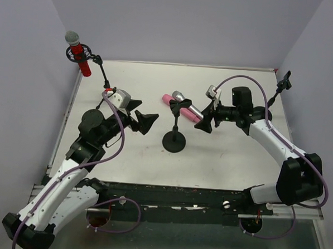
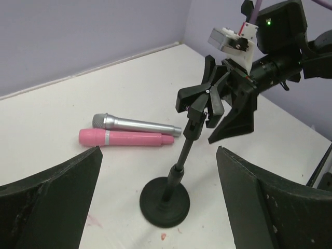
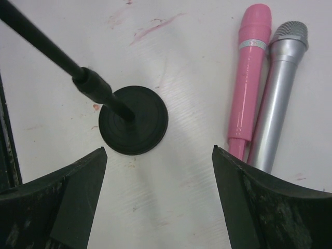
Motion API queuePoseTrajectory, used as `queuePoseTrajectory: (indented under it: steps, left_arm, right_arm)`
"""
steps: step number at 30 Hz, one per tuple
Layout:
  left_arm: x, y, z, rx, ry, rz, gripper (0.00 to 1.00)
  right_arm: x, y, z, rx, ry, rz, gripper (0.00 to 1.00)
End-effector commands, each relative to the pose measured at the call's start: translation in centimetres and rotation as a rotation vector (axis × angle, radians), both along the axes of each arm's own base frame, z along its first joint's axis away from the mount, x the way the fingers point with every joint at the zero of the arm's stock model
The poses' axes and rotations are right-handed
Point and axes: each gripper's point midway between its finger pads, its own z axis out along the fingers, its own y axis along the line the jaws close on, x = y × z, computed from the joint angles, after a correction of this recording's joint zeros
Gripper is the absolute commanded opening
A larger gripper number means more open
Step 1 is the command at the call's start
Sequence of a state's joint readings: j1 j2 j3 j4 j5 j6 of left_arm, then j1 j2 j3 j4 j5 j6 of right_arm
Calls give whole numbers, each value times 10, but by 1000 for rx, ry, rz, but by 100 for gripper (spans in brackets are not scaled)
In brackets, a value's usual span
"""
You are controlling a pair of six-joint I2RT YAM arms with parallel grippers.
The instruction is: Attach the microphones to the stand
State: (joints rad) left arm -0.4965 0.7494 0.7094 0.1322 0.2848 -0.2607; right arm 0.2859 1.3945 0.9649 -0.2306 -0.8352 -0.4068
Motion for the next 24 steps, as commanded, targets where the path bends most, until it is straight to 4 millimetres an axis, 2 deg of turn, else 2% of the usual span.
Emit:
queuePoseTrajectory:
  steps: [1, 2, 5, 10, 13, 17, 24]
  left_arm:
    - [-23, 32, -37, 249, 153, 52, 99]
    - [-26, 36, -35, 282, 135, 54, 99]
    - [-28, 51, -53, 352, 109, 105, 99]
    - [-25, 60, -88, 372, 18, 145, 99]
    - [-27, 64, -79, 353, -14, 168, 99]
    - [-31, 58, -76, 342, -24, 125, 99]
    - [-35, 54, -74, 326, -31, 98, 99]
  right_arm:
    - [36, -11, 6, -34, 16, -181, 90]
    - [43, -12, 7, -43, 21, -205, 90]
    - [63, -16, 0, -86, 75, -272, 87]
    - [97, -20, -29, -211, 177, -345, 82]
    - [113, -21, -45, -292, 180, -364, 81]
    - [130, -21, -67, -353, 205, -387, 76]
    - [138, -9, -104, -395, 272, -357, 70]
